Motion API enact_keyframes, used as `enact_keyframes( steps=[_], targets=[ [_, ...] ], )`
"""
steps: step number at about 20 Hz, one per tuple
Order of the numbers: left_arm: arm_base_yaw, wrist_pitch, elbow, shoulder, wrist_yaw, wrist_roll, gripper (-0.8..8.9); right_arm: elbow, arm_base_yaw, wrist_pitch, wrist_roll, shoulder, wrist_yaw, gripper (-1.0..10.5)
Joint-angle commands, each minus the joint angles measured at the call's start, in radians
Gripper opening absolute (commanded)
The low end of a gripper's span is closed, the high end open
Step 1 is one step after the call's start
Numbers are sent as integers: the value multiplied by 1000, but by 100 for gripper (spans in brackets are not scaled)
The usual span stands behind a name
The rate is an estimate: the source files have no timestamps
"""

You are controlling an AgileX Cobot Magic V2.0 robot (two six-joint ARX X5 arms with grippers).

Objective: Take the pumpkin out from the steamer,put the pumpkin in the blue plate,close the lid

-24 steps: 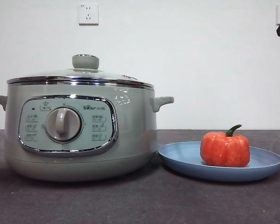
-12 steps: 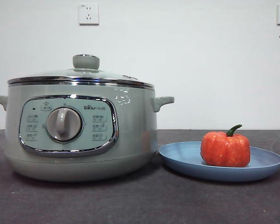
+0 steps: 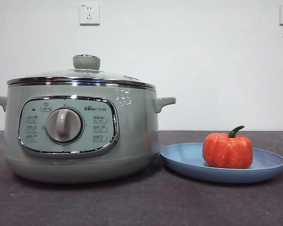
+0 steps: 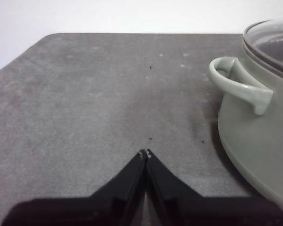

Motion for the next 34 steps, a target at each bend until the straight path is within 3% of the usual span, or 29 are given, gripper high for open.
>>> enact_keyframes(
  steps=[1,18,21,23,26,28,34],
  targets=[
    [4,-6,-10,-4,2,-6,-4,-7,2,6,10,-1,3,-17],
    [4,-11,-10,-4,1,-6,-3,-8,-11,-24,-14,-51,26,-17],
    [4,-12,-10,-4,1,-6,-4,-30,-153,-74,-108,-203,-21,-17],
    [4,-12,-10,-4,2,-6,-4,-81,-304,-49,-144,-303,-80,-17],
    [4,-12,-10,-4,1,-6,-4,-192,-449,22,-210,-418,-105,-17],
    [4,-12,-10,-4,1,-6,-3,-282,-490,76,-235,-477,-164,-17],
    [4,-12,-10,-4,2,-6,-4,-444,-496,182,-241,-528,-192,-17]
  ],
)
